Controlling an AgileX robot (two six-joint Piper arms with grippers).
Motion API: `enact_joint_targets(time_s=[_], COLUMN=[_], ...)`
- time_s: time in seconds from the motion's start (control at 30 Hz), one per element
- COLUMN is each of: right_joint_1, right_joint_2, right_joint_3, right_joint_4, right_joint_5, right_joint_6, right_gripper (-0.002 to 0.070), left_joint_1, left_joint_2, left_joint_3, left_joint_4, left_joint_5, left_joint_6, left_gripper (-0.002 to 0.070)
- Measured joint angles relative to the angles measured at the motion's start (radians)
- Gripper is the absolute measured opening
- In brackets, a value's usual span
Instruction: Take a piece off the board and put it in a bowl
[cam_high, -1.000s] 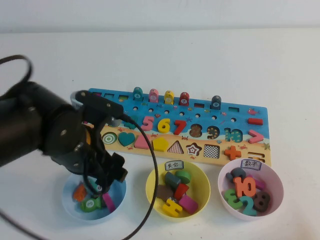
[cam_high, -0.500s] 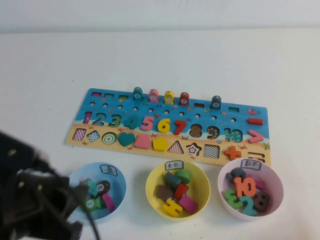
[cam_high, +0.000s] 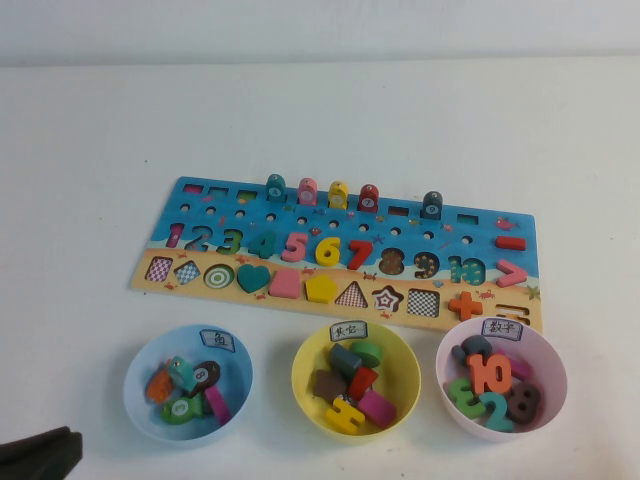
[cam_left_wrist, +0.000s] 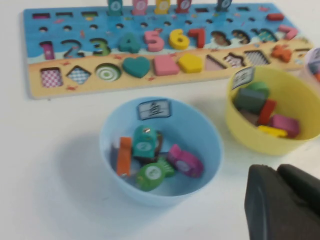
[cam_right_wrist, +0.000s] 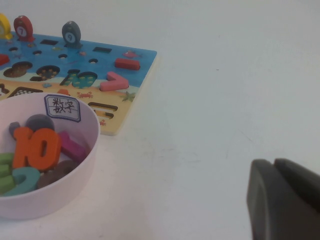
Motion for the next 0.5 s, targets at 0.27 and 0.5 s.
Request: enact_joint_targets(time_s=[0.27, 0.5], right_joint_1=[0.000, 0.000], right_joint_2=[0.000, 0.000], right_joint_3=[0.000, 0.000], right_joint_4=[0.000, 0.000], right_joint_5=[0.002, 0.002], right_joint_6=[0.000, 0.000], right_gripper=[-0.0017, -0.0017], left_joint_1=[0.000, 0.205], left_joint_2=[-0.035, -0.064], left_joint_3=[0.225, 0.386], left_joint_4=[0.366, 0.392], left_joint_5=[-0.269, -0.417], left_joint_6=[-0.314, -0.446], left_gripper=[-0.0002, -0.0002])
